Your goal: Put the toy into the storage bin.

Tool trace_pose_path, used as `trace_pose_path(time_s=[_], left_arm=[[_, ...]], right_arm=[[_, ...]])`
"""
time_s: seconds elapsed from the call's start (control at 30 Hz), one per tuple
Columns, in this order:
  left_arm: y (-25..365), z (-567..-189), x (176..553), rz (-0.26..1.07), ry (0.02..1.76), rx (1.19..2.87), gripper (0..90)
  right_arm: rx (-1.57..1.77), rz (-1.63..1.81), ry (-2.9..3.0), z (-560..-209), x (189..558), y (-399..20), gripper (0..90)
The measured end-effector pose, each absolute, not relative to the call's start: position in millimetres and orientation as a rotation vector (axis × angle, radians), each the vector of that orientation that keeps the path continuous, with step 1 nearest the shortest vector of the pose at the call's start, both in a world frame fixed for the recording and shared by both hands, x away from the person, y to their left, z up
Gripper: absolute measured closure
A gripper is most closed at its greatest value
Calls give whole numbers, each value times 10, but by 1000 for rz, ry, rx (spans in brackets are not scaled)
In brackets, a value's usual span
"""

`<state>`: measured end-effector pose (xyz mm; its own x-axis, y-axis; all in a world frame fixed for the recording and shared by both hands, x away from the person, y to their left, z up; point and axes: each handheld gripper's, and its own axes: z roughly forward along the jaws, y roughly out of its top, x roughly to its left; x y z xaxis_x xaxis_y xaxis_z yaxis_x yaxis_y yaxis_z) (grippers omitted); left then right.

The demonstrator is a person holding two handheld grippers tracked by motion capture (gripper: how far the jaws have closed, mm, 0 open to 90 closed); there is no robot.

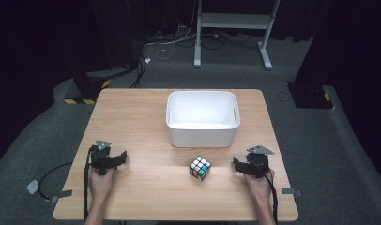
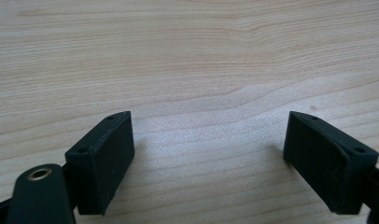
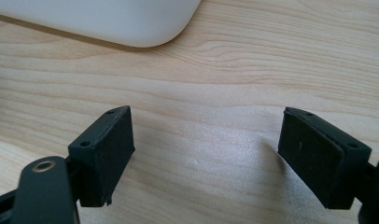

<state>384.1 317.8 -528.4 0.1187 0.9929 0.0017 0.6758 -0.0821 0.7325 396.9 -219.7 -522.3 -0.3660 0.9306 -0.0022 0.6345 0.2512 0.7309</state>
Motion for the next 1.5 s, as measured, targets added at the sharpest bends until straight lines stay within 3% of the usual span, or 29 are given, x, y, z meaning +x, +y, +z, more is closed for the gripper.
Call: trace_pose_path(time_s=[1.5], left_arm=[[3179,-5284,3841,706,1618,1821,165]], right_arm=[[1244,1053,2221,-5156,3426,-1882,180]])
